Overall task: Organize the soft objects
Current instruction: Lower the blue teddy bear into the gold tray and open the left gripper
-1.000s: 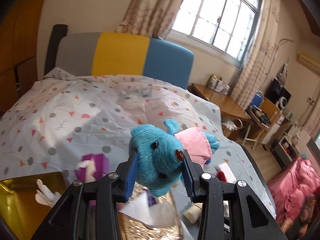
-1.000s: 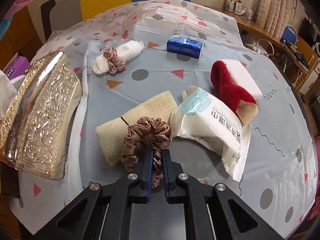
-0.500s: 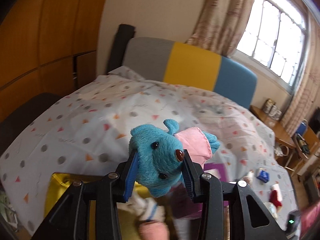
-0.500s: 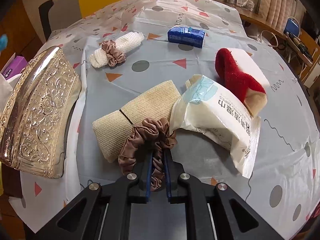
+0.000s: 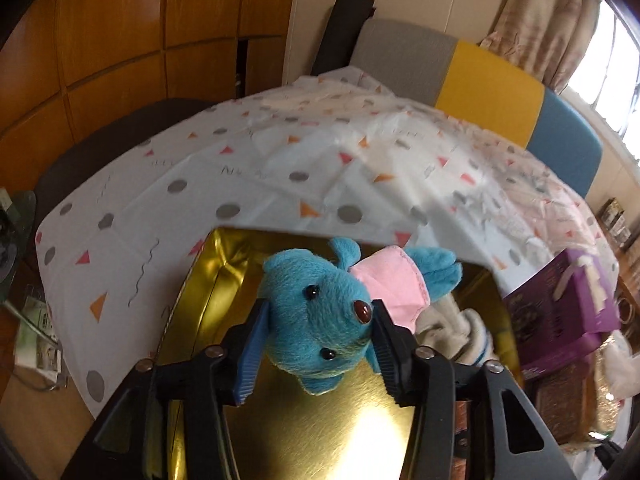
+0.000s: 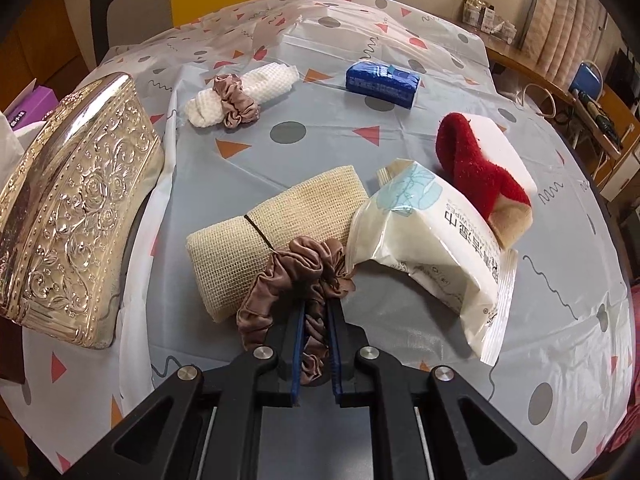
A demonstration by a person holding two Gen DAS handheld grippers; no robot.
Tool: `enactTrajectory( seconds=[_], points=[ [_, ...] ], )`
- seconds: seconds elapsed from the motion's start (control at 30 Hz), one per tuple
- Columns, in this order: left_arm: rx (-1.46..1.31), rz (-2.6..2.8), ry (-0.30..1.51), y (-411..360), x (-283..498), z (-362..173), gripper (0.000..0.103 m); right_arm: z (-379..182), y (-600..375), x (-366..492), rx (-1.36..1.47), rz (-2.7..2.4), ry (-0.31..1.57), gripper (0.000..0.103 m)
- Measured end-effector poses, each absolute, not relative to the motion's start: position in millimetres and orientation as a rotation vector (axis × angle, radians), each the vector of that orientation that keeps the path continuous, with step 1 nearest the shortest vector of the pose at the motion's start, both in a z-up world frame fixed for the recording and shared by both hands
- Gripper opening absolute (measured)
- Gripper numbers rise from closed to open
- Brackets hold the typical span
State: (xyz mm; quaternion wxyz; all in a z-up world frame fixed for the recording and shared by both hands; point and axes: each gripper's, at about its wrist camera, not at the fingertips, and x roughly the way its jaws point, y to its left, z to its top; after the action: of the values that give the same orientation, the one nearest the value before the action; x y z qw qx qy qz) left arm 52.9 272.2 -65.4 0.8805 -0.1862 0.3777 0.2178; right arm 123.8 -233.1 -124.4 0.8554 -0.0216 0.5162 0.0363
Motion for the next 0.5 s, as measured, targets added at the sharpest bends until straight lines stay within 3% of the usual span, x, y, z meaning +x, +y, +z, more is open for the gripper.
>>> enactTrajectory(
  seconds=[0.13,0.5],
  points=[
    [-0.372,0.476,0.777,268,47,-67,0.067,-125,-233,123,-0.055,0.075,1.08,0.01],
    [-0.265,0.418,0.698,236,12,-39,0.077,-119,-238,125,-0.018,0.074,1.066,0.009]
  ],
)
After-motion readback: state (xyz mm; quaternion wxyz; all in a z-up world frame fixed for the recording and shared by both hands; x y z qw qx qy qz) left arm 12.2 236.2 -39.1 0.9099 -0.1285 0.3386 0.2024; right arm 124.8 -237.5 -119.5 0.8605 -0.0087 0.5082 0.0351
